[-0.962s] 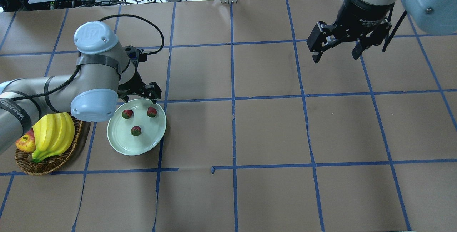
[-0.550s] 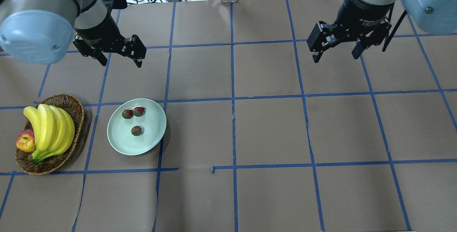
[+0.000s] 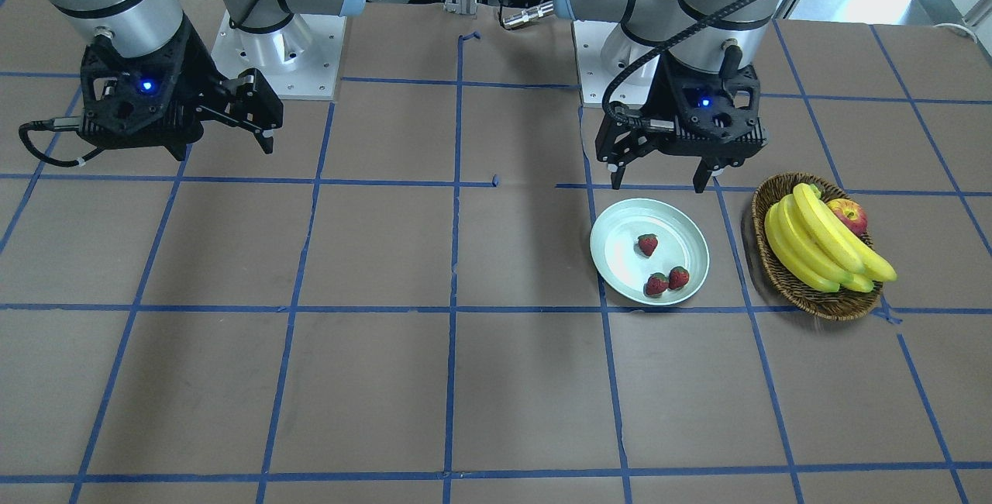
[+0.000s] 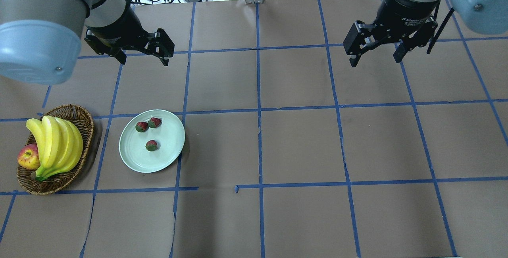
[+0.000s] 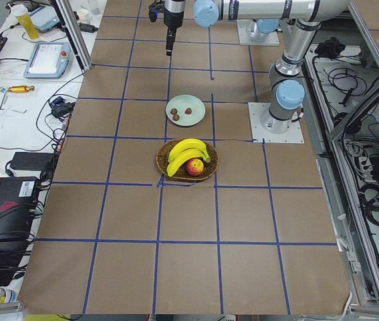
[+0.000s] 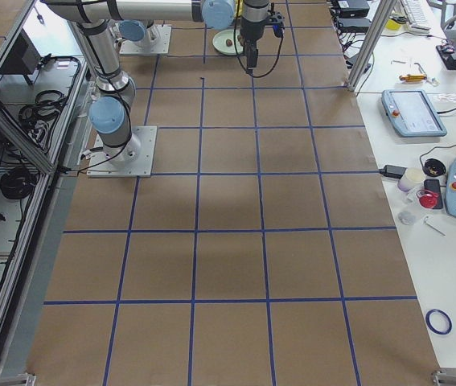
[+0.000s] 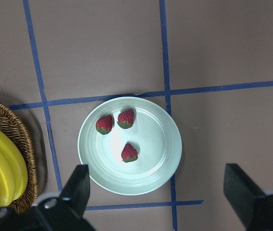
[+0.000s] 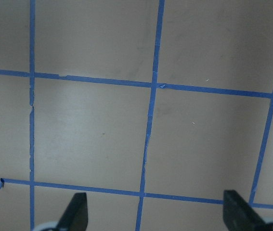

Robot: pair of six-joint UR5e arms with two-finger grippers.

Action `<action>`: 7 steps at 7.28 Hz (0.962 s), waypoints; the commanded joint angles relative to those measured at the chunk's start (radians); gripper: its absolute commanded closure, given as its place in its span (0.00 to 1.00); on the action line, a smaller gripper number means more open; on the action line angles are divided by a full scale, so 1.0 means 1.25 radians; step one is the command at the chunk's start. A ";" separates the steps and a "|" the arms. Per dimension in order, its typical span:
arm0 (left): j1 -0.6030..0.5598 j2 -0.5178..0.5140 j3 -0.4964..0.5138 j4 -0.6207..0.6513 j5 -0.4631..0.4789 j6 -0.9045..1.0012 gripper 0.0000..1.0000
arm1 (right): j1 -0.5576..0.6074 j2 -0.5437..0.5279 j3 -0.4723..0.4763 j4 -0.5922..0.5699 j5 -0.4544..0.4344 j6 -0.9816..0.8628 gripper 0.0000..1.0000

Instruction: Collect all strawberries into plate

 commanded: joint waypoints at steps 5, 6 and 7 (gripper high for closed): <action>-0.003 0.011 0.064 -0.111 -0.058 0.078 0.00 | 0.002 -0.010 -0.030 -0.088 -0.037 0.009 0.00; -0.003 0.013 0.064 -0.116 -0.052 0.080 0.00 | 0.002 -0.010 -0.036 -0.084 -0.039 0.008 0.00; -0.003 0.021 0.060 -0.116 -0.051 0.080 0.00 | 0.002 -0.016 -0.029 -0.077 -0.036 0.009 0.00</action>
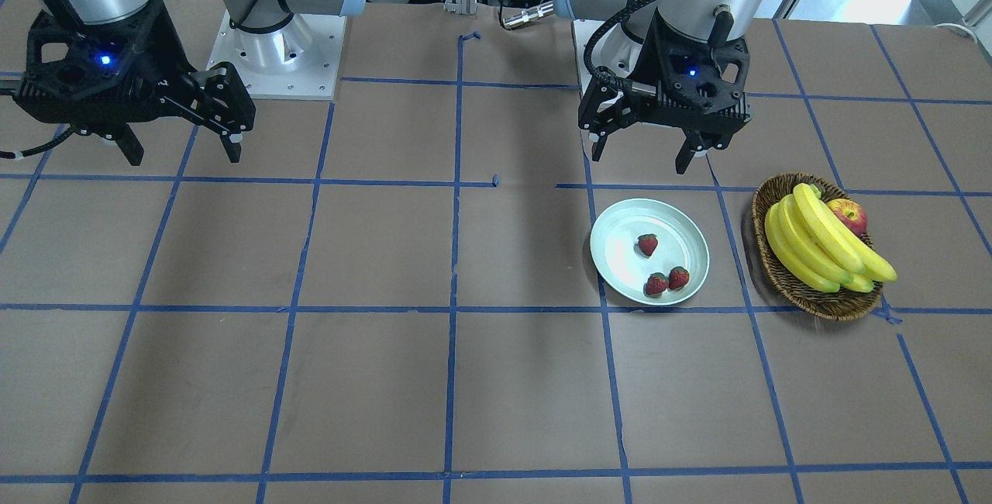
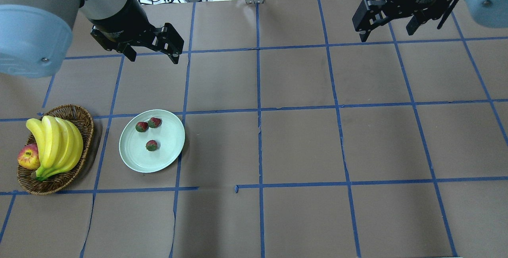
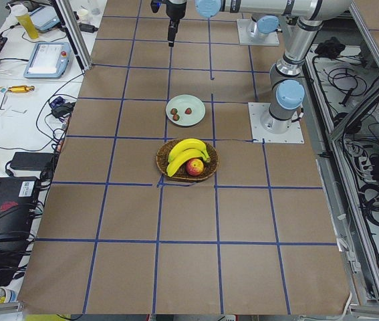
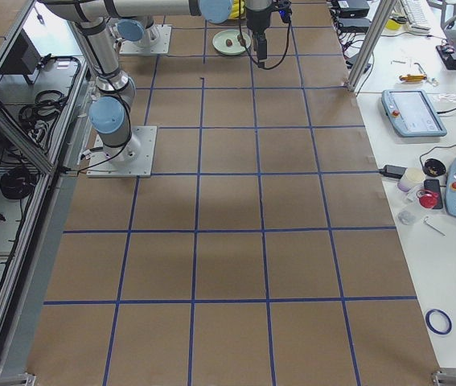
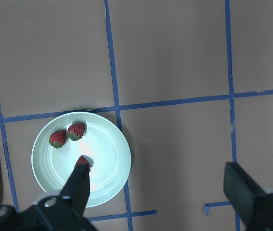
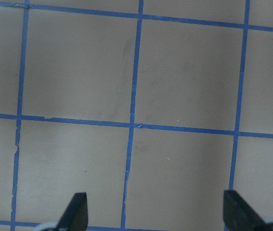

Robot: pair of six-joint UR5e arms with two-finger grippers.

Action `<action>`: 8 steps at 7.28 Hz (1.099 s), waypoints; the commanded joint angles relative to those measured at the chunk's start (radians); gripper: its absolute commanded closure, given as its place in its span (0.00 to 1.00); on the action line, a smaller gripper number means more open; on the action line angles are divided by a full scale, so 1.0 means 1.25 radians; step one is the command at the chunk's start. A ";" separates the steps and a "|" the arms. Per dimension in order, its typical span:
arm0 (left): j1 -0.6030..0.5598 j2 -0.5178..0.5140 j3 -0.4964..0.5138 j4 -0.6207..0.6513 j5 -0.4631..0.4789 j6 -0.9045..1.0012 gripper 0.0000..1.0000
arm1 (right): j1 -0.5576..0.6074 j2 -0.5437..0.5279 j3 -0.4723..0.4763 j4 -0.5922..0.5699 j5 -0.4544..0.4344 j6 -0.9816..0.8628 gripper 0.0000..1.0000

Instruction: Collect all strawberries into plate

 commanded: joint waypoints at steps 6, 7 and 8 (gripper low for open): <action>0.000 0.008 -0.007 -0.002 0.002 -0.001 0.00 | 0.000 -0.005 0.003 0.050 0.005 -0.002 0.00; 0.000 0.008 -0.009 0.000 0.002 0.000 0.00 | 0.000 -0.005 0.003 0.050 0.005 -0.002 0.00; 0.000 0.008 -0.009 0.000 0.001 0.000 0.00 | 0.000 -0.005 0.003 0.048 0.005 -0.002 0.00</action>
